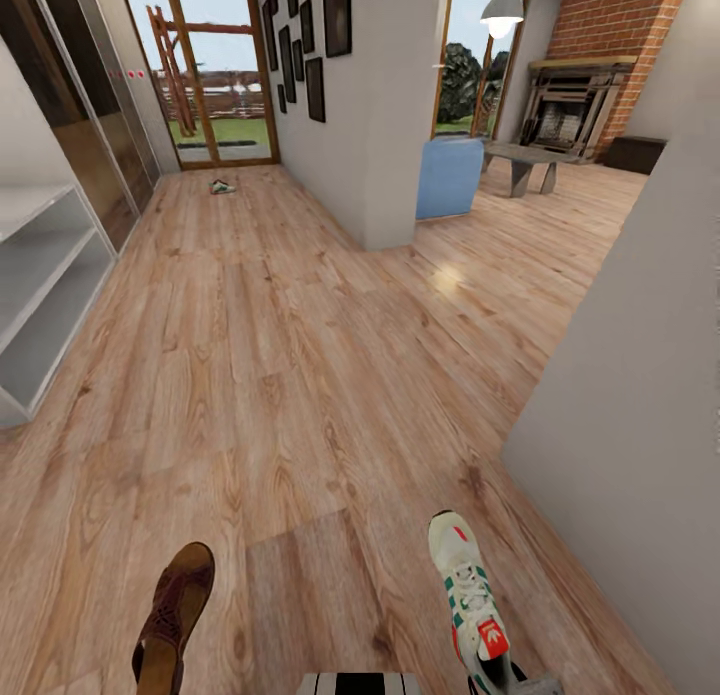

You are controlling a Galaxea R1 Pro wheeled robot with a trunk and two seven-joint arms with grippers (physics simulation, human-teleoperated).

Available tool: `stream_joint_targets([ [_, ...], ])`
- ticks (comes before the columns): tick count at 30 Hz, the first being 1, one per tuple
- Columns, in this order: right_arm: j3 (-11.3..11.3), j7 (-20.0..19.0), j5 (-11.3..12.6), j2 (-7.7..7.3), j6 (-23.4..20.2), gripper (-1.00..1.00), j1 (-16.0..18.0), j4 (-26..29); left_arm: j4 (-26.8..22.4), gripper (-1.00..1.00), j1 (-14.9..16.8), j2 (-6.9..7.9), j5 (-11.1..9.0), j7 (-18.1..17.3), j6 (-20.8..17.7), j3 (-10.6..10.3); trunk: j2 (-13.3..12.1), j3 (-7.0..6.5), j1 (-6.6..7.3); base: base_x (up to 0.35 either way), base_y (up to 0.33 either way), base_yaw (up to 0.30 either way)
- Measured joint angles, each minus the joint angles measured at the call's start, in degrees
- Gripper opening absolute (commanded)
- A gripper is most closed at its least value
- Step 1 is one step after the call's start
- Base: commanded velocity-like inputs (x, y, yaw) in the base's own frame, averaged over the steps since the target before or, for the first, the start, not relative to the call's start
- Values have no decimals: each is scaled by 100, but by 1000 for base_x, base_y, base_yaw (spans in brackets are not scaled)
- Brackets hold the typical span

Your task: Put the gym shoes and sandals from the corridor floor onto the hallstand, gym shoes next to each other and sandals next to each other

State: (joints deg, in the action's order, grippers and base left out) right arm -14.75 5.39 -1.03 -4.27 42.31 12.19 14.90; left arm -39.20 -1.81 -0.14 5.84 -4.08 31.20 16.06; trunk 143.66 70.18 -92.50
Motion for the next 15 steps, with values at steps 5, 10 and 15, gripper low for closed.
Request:
stream_joint_targets([
  [5, 0, -2, 0, 0, -2, -100, 0, -10, 9, -100, -3, 2, -2, 2, 1, 3, -7, -156, 13, 0, 0, 0],
  [10, 1, -2, 0, 0, -2, -100, 0, -11, 30, -100, -4, 3, -3, 3, 2, 3, -13, -311, 26, 0, 0, 0],
  [15, 0, -2, 0, 0, -1, -100, 0, -11, 126, -100, -4, 3, -2, -3, 12, 1, -20, -467, 39, 0, 0, 0],
])
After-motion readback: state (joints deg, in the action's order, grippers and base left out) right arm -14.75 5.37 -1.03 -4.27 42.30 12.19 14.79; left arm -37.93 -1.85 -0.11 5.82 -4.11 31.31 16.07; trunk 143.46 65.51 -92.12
